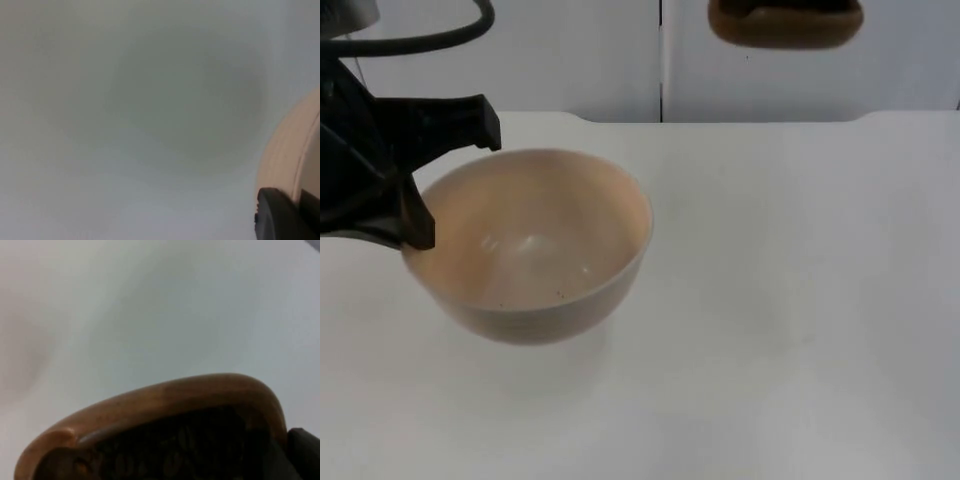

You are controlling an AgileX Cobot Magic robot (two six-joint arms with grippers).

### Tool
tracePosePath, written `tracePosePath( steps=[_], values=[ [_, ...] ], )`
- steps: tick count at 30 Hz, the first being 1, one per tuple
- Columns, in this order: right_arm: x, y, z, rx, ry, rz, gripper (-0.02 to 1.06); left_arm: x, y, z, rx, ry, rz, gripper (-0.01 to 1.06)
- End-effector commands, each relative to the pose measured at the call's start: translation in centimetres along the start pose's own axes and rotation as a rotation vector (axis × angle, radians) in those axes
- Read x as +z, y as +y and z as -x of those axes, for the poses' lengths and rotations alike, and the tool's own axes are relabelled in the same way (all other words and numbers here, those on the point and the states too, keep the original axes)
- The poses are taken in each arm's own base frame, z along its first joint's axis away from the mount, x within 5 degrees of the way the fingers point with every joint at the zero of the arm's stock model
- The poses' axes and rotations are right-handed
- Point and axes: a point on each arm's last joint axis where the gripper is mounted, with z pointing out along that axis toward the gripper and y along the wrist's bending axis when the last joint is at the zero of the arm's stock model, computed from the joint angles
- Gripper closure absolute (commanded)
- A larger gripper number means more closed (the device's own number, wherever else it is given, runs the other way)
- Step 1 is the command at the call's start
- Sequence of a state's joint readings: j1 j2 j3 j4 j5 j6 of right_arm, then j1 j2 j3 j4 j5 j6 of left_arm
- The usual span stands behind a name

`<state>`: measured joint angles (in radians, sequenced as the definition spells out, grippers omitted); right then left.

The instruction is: Pick up the bowl with the left hand and pour the coffee beans from the cup into the bowl with the right hand.

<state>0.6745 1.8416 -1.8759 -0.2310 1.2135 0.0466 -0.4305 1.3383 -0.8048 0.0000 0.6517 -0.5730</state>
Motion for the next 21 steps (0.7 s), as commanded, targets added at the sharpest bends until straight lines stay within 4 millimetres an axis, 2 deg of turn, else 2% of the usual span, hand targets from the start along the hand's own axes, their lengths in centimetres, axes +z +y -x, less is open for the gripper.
tracePosePath(
  steps=[1, 4, 5, 8, 12, 15, 21],
  values=[
    [-1.5, 0.7, 0.4, -0.033, -0.039, 0.012, 1.05, 0.1, -0.1, 0.0, -0.015, -0.004, -0.014, 1.05],
    [-2.6, 2.2, 0.9, -0.087, -0.079, 0.022, 1.05, 0.1, -0.1, 0.0, -0.017, -0.003, -0.015, 1.05],
    [-2.6, 2.2, 0.9, -0.087, -0.079, 0.022, 1.05, 0.1, -0.1, 0.0, -0.017, -0.003, -0.015, 1.05],
    [-3.2, 4.1, 1.0, -0.165, -0.095, 0.019, 1.05, 0.1, -0.1, 0.0, -0.017, -0.006, -0.016, 1.05],
    [-3.6, 5.5, 0.9, -0.218, -0.109, 0.004, 1.05, 0.1, -0.1, 0.0, -0.019, -0.005, -0.017, 1.05],
    [-3.6, 6.3, 1.0, -0.252, -0.113, -0.017, 1.05, 0.1, -0.1, 0.0, -0.019, -0.005, -0.017, 1.05],
    [-3.0, 9.3, 1.0, -0.367, -0.116, -0.081, 1.05, 0.1, -0.1, 0.0, -0.019, 0.000, -0.014, 1.05]
  ],
)
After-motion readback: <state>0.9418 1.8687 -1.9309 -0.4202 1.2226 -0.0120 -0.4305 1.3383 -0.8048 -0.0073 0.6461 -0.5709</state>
